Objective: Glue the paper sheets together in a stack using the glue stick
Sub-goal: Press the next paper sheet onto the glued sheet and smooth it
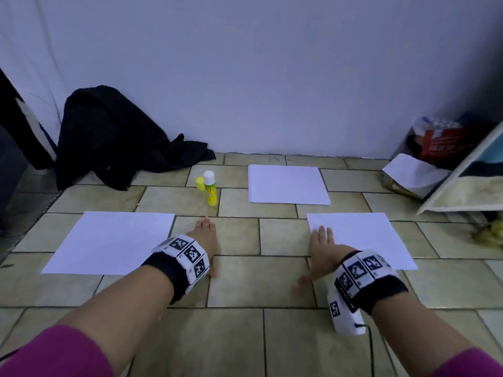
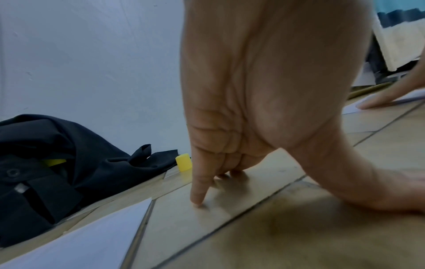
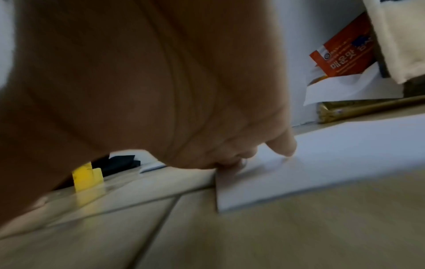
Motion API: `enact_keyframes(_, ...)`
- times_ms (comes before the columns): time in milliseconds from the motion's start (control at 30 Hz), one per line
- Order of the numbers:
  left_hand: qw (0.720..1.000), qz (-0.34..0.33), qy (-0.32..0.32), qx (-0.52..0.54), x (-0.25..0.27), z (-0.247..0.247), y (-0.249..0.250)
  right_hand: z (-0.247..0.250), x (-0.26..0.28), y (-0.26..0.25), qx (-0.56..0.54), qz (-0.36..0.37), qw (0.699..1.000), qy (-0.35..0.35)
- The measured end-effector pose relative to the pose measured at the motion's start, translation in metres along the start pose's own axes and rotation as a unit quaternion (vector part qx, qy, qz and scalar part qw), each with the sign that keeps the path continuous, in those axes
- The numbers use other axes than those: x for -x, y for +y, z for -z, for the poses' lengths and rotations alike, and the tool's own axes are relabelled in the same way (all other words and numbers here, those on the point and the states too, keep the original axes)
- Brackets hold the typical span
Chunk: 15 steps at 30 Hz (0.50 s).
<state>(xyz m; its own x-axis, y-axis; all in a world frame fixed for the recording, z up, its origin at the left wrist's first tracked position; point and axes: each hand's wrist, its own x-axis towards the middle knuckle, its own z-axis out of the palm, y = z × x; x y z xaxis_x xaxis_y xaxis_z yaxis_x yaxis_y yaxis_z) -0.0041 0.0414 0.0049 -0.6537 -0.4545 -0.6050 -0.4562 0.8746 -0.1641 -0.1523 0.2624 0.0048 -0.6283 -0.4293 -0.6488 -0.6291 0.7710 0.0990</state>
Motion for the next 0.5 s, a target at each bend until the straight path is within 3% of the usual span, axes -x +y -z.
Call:
enact_keyframes(167,0.997,-0.031,0.030,0.065,0.011,-0.009,-0.005,-0.013,0.009,-0.008,0.007,-0.014,0.999,0.030)
enact_keyframes(333,0.973,-0.130,0.080,0.175,0.034,-0.015,-0.037,-0.016,0.009,-0.008,-0.003,-0.013,0.999,0.037)
enact_keyframes(433,0.952,-0.089,0.176,0.236,0.041,-0.027,-0.067,-0.017,0.008,-0.008,-0.010,-0.014,0.999,0.037)
enact_keyframes(500,0.947,-0.030,0.199,0.250,0.042,-0.037,-0.088,-0.018,0.006,-0.007,-0.012,-0.013,0.999,0.038)
